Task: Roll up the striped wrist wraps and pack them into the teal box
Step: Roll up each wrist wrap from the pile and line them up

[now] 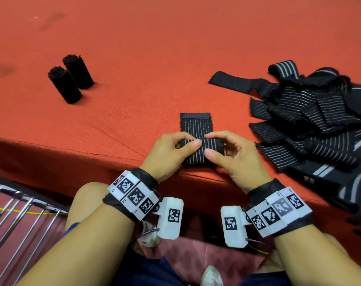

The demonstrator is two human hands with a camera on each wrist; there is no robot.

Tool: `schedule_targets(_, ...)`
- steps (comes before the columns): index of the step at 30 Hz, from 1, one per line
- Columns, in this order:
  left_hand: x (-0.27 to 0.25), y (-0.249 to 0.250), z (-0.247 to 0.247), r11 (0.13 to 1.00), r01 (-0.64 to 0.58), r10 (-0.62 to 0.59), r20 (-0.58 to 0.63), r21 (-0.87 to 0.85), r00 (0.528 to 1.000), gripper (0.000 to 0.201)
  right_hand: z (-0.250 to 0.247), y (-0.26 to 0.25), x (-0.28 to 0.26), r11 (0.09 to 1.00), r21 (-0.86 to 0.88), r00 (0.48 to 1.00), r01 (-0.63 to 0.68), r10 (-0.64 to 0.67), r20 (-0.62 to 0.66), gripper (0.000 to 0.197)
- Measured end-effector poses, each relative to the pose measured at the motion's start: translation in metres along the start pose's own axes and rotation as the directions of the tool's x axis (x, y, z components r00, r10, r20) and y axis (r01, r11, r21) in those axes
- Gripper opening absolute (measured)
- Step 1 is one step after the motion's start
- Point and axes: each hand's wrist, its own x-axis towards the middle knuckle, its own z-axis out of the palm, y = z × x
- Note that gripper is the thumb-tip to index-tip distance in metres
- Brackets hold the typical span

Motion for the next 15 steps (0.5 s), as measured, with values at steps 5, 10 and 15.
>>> schedule_targets(5, -0.0011, -0.0007, 0.0004, 1.000, -0.023, 0.023, 0.020, 0.000, 1.000, 0.034, 0.0053, 0.0001, 0.0028, 0.999, 0.039, 0.996, 0.002, 0.001, -0.086, 0.010)
schedule_targets(10, -0.0006, -0.0025, -0.0021, 0.997, -0.055, 0.053, 0.052, 0.048, 0.997, 0.039, 0.0054, -0.0004, 0.0061, 0.992, -0.123, 0.993, -0.036, 0.022, -0.114, 0.005)
schedule_targets(15, 0.0015, -0.0032, -0.0011, 0.999, -0.003, 0.003, 0.011, 0.049, 1.000, 0.017, 0.0050, -0.0025, 0.0030, 0.997, -0.061, 0.998, -0.046, 0.044, -0.038, 0.022)
